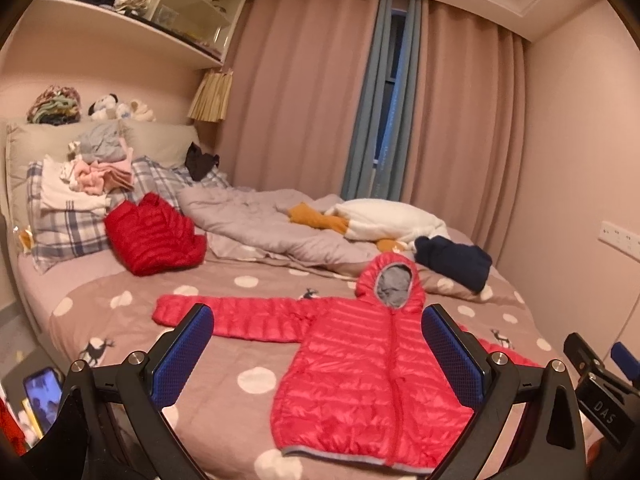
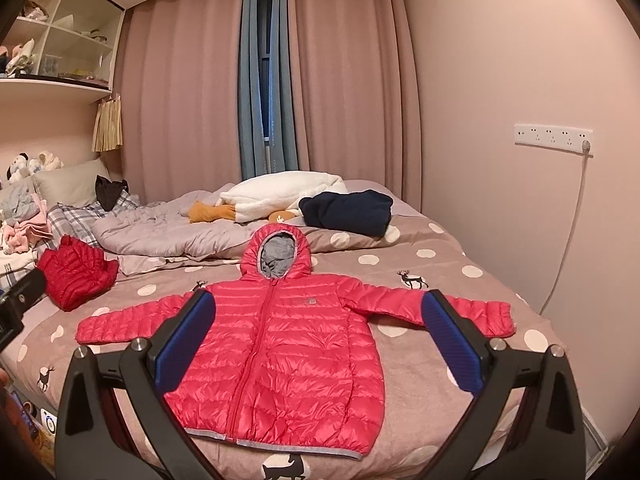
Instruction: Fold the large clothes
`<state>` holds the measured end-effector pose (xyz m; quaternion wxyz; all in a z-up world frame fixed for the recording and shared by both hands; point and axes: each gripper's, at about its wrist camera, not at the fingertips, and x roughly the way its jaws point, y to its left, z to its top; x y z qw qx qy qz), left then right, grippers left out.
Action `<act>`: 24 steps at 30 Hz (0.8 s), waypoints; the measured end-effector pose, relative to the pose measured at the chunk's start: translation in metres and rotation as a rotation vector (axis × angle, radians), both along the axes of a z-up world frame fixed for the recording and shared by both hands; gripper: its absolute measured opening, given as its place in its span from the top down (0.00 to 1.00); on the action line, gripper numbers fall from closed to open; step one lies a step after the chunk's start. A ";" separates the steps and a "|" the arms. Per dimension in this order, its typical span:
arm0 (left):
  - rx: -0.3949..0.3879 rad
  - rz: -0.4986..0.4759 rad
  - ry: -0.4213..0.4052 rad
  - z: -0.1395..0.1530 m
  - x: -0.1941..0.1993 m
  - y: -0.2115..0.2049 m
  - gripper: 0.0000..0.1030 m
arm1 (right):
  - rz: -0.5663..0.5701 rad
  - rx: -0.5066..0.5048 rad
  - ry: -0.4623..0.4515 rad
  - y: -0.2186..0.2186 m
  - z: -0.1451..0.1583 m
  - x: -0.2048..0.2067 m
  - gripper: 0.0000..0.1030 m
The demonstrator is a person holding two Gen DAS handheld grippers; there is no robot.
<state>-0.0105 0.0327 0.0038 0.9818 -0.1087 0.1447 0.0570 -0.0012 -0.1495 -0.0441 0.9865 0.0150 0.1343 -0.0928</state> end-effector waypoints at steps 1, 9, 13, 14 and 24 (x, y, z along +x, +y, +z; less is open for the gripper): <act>-0.004 -0.001 -0.002 -0.001 0.000 0.001 0.00 | -0.003 -0.006 0.002 0.002 -0.001 0.003 0.00; -0.008 0.008 0.020 -0.007 0.004 0.006 0.00 | 0.018 -0.003 0.030 0.002 -0.008 0.013 0.00; -0.003 -0.003 0.023 -0.005 0.004 0.003 0.00 | 0.026 -0.007 0.042 0.002 -0.010 0.014 0.00; -0.001 -0.005 0.022 -0.005 0.003 0.003 0.00 | 0.028 -0.006 0.043 0.002 -0.010 0.016 0.00; 0.010 0.003 0.032 -0.003 0.002 0.002 0.00 | 0.029 0.000 0.043 0.001 -0.007 0.016 0.00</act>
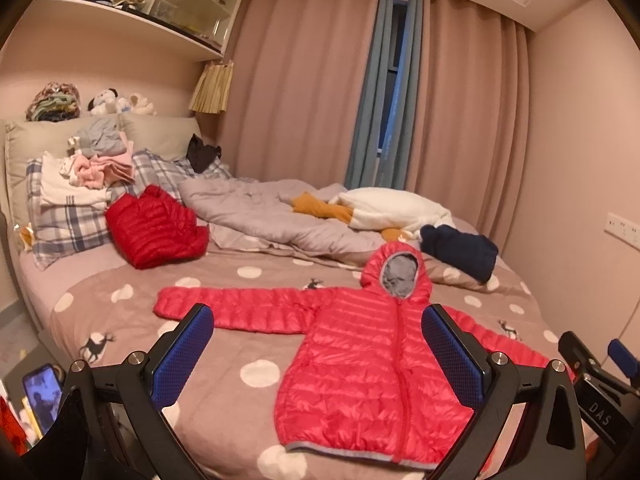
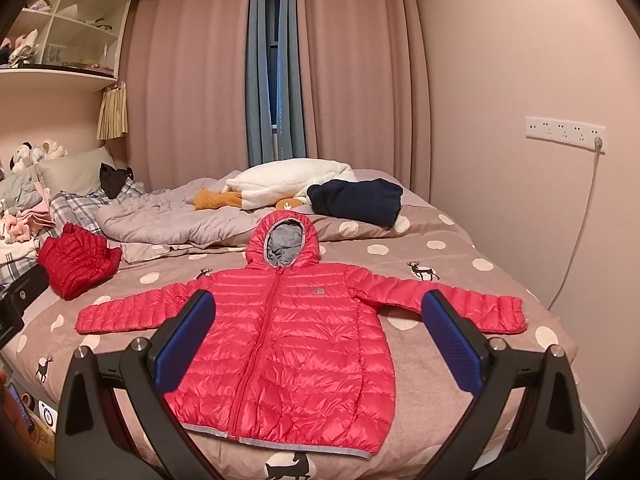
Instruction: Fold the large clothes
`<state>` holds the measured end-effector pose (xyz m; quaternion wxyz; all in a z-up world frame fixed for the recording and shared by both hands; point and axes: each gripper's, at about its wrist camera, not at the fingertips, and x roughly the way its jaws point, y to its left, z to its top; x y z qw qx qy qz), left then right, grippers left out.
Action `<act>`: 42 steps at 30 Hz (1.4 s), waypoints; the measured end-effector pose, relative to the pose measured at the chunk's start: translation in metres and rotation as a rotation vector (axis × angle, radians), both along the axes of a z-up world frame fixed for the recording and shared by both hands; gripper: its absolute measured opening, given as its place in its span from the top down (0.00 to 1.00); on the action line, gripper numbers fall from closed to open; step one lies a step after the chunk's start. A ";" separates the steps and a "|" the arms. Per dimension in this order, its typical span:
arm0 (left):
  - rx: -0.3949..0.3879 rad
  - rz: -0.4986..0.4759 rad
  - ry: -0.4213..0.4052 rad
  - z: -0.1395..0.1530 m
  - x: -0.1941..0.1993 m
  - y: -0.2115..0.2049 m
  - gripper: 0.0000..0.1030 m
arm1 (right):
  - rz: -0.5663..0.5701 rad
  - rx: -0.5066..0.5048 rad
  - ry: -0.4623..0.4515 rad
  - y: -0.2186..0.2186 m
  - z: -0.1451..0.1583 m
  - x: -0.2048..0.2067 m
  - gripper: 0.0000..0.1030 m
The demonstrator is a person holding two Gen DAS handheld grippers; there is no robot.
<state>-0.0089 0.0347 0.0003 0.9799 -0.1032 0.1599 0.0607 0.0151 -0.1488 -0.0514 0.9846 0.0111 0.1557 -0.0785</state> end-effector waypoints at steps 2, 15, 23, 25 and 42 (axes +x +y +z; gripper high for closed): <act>0.000 0.001 -0.003 0.001 -0.001 0.000 0.00 | -0.006 -0.005 -0.007 0.001 0.001 -0.002 0.00; 0.020 0.005 -0.030 0.007 -0.006 -0.003 0.00 | 0.013 0.007 -0.025 0.003 0.006 -0.008 0.00; 0.027 -0.014 -0.043 0.009 -0.009 -0.008 0.00 | 0.000 0.005 -0.031 0.001 0.006 -0.010 0.00; 0.031 -0.016 -0.044 0.009 -0.008 -0.009 0.00 | -0.003 0.005 -0.033 0.000 0.007 -0.011 0.00; 0.041 -0.020 -0.045 0.005 -0.012 -0.015 0.00 | -0.007 0.002 -0.035 -0.004 0.008 -0.012 0.00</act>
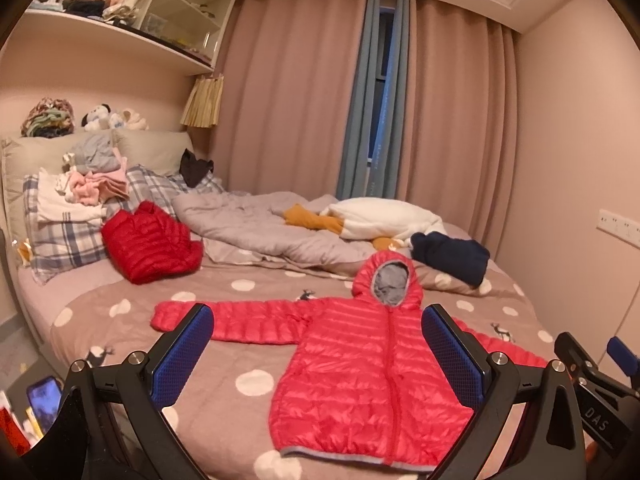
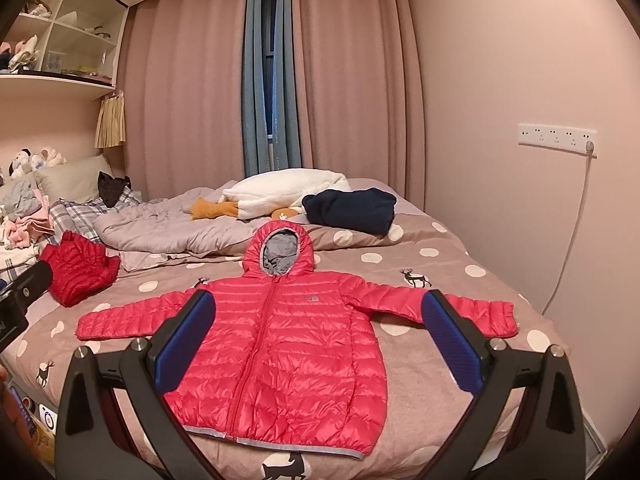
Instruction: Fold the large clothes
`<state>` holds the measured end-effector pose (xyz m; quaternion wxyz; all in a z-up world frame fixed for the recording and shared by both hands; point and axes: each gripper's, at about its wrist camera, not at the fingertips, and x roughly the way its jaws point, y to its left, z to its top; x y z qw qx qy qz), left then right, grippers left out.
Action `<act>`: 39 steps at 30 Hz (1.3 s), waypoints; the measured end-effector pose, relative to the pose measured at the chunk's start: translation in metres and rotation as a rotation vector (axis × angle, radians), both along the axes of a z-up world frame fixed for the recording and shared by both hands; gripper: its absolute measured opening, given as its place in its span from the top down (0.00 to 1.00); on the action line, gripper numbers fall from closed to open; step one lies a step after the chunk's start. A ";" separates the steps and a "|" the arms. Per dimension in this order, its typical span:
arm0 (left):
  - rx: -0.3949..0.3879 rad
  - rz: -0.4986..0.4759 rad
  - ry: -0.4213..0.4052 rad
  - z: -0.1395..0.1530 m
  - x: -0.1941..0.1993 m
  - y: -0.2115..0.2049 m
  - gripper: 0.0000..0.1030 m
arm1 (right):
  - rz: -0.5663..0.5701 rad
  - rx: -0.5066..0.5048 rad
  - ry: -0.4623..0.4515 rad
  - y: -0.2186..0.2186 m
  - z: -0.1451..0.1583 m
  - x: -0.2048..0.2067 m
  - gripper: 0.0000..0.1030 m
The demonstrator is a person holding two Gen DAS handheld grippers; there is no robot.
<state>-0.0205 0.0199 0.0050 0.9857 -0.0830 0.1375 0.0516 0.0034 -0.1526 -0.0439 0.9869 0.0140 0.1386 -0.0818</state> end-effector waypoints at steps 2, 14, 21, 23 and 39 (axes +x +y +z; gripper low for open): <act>0.007 -0.011 -0.005 0.000 0.000 -0.002 0.00 | 0.000 -0.001 -0.002 0.000 0.000 -0.001 0.00; 0.026 -0.047 -0.018 0.007 0.000 -0.008 0.00 | 0.012 0.005 -0.002 -0.001 -0.001 -0.002 0.00; 0.023 -0.048 -0.025 0.009 -0.001 -0.009 0.00 | 0.006 -0.002 -0.005 -0.001 -0.001 -0.005 0.00; 0.019 -0.055 -0.031 0.009 -0.002 -0.009 0.00 | 0.005 -0.001 -0.006 -0.003 -0.001 -0.006 0.00; 0.036 -0.064 -0.043 0.010 -0.008 -0.018 0.00 | -0.010 0.011 -0.025 -0.015 0.003 -0.015 0.00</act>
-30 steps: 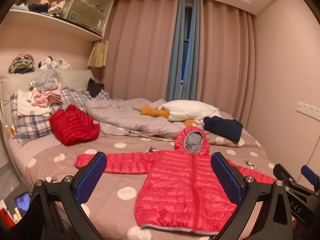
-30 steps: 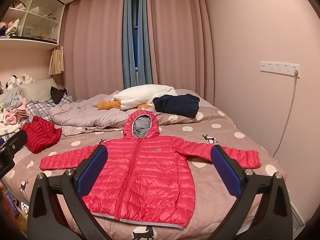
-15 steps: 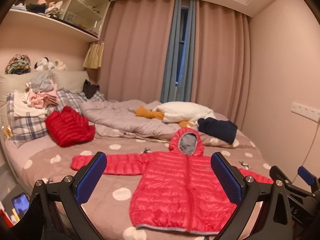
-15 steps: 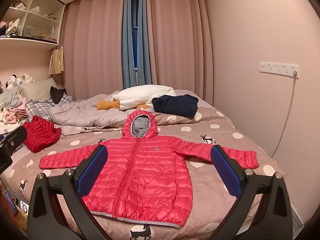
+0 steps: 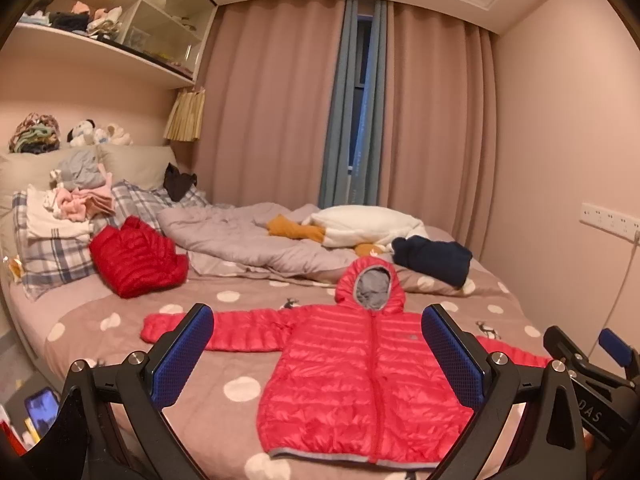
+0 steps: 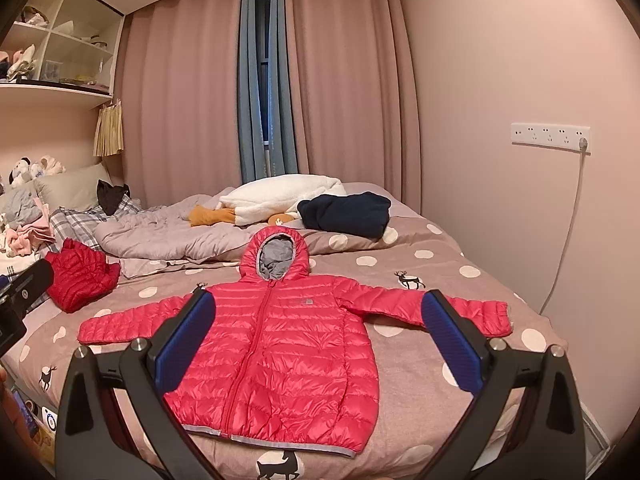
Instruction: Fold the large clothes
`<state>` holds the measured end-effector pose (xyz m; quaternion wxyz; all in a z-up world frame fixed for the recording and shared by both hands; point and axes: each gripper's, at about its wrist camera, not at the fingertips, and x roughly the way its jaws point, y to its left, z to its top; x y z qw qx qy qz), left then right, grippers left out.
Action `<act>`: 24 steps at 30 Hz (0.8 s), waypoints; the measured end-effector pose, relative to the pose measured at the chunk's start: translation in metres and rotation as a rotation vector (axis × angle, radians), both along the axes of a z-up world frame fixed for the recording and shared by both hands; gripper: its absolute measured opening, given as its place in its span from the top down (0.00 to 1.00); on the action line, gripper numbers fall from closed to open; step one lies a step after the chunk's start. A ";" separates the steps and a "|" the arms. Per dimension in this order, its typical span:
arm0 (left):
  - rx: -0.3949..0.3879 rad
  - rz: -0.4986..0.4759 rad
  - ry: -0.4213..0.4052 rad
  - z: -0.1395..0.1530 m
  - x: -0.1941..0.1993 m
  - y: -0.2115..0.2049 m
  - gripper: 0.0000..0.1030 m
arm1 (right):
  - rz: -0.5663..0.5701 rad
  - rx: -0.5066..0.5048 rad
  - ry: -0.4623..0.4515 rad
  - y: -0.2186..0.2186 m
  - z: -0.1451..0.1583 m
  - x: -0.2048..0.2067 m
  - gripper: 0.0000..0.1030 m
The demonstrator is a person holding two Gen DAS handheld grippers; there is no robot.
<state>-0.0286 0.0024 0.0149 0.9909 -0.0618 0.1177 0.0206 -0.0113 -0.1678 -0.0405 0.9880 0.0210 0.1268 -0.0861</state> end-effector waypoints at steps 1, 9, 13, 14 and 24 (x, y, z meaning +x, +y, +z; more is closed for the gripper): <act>0.006 -0.002 -0.001 0.000 0.000 -0.001 0.00 | 0.001 0.000 -0.001 0.000 0.000 0.000 0.00; -0.005 0.005 0.003 0.001 0.003 -0.001 0.00 | -0.004 0.009 0.004 0.000 -0.001 0.000 0.00; -0.048 0.013 0.015 0.003 0.025 0.011 0.00 | -0.005 0.027 0.018 -0.011 -0.001 0.015 0.00; -0.060 0.018 0.015 0.003 0.035 0.015 0.00 | -0.011 0.034 0.027 -0.015 0.000 0.023 0.00; -0.246 0.159 0.191 -0.050 0.177 0.121 0.00 | -0.180 0.067 0.143 -0.116 -0.023 0.129 0.00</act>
